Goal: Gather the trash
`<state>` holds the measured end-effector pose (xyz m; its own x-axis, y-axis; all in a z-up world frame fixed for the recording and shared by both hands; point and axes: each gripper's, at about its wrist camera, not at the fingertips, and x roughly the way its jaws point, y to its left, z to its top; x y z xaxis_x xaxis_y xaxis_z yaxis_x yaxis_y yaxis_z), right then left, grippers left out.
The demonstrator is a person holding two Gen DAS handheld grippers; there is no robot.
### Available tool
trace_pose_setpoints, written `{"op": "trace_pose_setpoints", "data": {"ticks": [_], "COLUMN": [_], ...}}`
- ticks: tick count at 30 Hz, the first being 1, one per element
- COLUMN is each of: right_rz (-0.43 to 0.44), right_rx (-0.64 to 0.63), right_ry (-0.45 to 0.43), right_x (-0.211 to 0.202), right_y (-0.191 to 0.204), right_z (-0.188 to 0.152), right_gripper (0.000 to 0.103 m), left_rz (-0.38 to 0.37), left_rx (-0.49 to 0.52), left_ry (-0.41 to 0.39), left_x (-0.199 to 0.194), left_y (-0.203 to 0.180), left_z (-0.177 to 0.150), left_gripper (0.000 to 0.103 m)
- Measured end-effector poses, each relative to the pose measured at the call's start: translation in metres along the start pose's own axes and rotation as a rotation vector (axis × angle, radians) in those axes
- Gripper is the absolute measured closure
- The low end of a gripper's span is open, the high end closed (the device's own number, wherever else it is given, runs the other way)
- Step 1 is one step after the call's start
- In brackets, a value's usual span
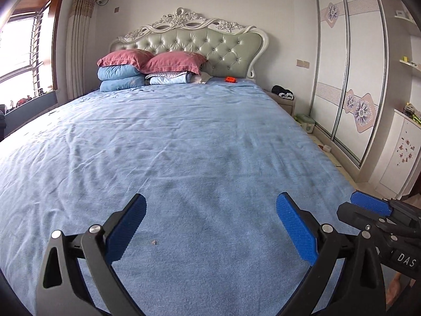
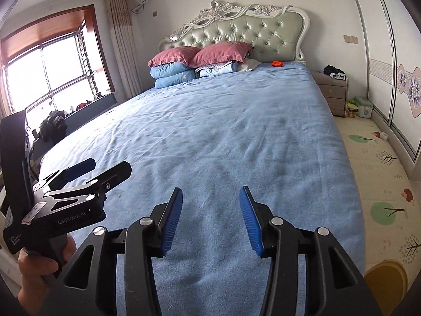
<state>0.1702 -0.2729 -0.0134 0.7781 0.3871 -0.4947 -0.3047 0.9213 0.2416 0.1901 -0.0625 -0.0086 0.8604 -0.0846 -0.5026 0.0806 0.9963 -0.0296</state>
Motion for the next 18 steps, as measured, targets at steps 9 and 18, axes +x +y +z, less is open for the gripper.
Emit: {"op": "trace_pose_setpoints", "data": {"ticks": [9, 18], "right_rz": [-0.02, -0.042], "right_rx": [-0.021, -0.07], "right_ry": [-0.055, -0.074], "right_x": [-0.004, -0.005], "right_y": [0.003, 0.011], "right_z": [-0.006, -0.01], "right_gripper": [0.032, 0.022], "left_rz": [0.017, 0.039], "left_rx": [-0.032, 0.0], "left_ry": [-0.027, -0.044], "left_x": [0.0, -0.003], "left_y": [0.006, -0.002], "left_z": [-0.004, -0.008], "left_gripper": [0.004, 0.004]}}
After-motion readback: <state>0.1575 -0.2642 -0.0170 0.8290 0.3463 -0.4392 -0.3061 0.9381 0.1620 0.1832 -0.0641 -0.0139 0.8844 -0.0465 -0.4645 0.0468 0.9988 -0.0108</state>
